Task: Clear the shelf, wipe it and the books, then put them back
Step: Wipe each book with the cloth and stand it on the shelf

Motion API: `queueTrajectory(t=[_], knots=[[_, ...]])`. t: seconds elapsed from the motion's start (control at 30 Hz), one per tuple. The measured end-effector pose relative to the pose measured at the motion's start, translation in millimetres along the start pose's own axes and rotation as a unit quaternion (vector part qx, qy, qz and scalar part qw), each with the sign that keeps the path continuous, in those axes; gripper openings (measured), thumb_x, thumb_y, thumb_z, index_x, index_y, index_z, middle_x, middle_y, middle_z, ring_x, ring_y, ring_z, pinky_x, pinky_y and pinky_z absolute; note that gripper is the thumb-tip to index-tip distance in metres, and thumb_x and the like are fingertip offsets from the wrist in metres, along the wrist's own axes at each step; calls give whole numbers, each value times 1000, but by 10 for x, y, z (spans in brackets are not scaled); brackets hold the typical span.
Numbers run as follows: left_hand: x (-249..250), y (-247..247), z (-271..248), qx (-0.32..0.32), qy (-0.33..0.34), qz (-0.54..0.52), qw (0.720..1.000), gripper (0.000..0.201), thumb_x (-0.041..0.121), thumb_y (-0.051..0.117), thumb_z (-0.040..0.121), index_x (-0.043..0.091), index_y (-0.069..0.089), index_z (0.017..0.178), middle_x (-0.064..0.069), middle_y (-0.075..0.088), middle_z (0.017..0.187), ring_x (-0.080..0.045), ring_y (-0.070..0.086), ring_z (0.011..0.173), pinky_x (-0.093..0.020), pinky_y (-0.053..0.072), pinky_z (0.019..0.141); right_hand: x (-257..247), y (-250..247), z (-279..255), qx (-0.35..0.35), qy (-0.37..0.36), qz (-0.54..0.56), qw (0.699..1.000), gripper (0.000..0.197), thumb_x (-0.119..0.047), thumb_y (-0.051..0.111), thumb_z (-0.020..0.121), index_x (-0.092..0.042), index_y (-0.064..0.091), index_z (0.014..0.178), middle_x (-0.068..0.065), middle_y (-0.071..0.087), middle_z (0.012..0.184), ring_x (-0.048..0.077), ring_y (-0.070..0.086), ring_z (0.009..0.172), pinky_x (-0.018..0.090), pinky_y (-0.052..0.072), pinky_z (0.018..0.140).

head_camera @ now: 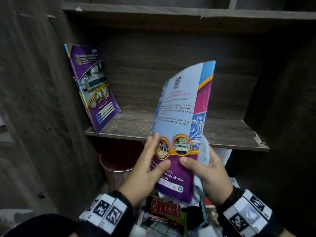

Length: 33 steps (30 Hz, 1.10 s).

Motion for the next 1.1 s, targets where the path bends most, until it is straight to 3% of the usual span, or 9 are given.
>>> queueTrajectory(t=[0.13, 0.27, 0.53, 0.6, 0.73, 0.87, 0.97, 1.03, 1.1], knots=[[-407, -325, 48, 136, -200, -233, 942, 69, 41, 64, 76, 18, 44, 138, -12, 67, 117, -20, 63, 106, -39, 46, 100, -275, -115, 90, -20, -20, 26, 999, 73, 8, 70, 64, -10, 52, 132, 18, 66, 117, 28, 67, 95, 40, 57, 78], [-301, -442, 20, 138, -190, -327, 915, 35, 22, 69, 73, 0, 68, 101, -25, 70, 102, -31, 68, 87, -49, 52, 87, -398, -433, 175, 43, -31, 4, 999, 64, 17, 61, 68, -16, 60, 123, 16, 68, 115, 28, 68, 95, 41, 58, 75], [-195, -244, 32, 111, -125, -221, 961, 37, -4, 50, 93, 25, 57, 116, 4, 72, 105, -15, 66, 96, -27, 55, 83, -267, -780, 214, 143, -44, -101, 984, 45, 13, 66, 75, -14, 63, 111, 9, 73, 103, 24, 70, 89, 38, 60, 69], [-196, -247, 31, 124, -118, -237, 956, 38, -5, 48, 94, 23, 59, 118, -1, 72, 109, -21, 66, 101, -35, 52, 91, -225, -888, 174, 202, -50, -218, 953, 49, -16, 76, 71, -20, 61, 117, 9, 70, 111, 29, 66, 103, 48, 56, 84], [-175, -154, -9, 142, -110, -286, 941, 32, 5, 45, 97, 19, 59, 123, -7, 70, 115, -29, 64, 109, -46, 48, 97, -102, -689, 50, 188, 2, -610, 770, 81, -52, 59, 77, -17, 35, 146, 17, 37, 146, 34, 33, 132, 42, 26, 109], [-55, -164, -27, 144, -74, -273, 948, 32, 28, 43, 94, 18, 60, 119, -5, 70, 114, -24, 64, 108, -39, 49, 95, 399, -70, -206, -61, 1, -638, 768, 74, -73, 22, 79, -54, -8, 144, -22, -22, 151, 14, -13, 145, 25, -7, 115], [-13, -134, -58, 119, -53, -240, 962, 32, 28, 42, 92, 21, 61, 117, 5, 70, 115, -13, 62, 112, -24, 46, 96, 338, 200, -279, -163, -180, -667, 704, 53, -62, 23, 95, -50, 17, 147, -12, 12, 159, 17, 19, 136, 23, 7, 113], [-38, -53, -86, 89, -64, -251, 962, 30, 29, 46, 96, 20, 60, 121, 1, 69, 117, -18, 62, 114, -31, 47, 98, 151, 94, -140, -116, -250, -696, 663, 49, -56, 24, 98, -39, 35, 143, 0, 37, 149, 23, 35, 118, 25, 19, 102], [-23, 25, -107, 54, -68, -259, 962, 32, 31, 49, 95, 20, 59, 123, -3, 70, 117, -22, 64, 110, -35, 50, 95, -81, -215, 72, -2, -261, -697, 668, 51, -56, 26, 98, -33, 40, 141, 11, 43, 144, 27, 37, 114, 30, 22, 99]])
Point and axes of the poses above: each hand's wrist, its own z-axis towards the middle knuckle, its own y-axis out of the palm, x = y × z, the point moved 9 cm from there along z, towards the middle knuckle
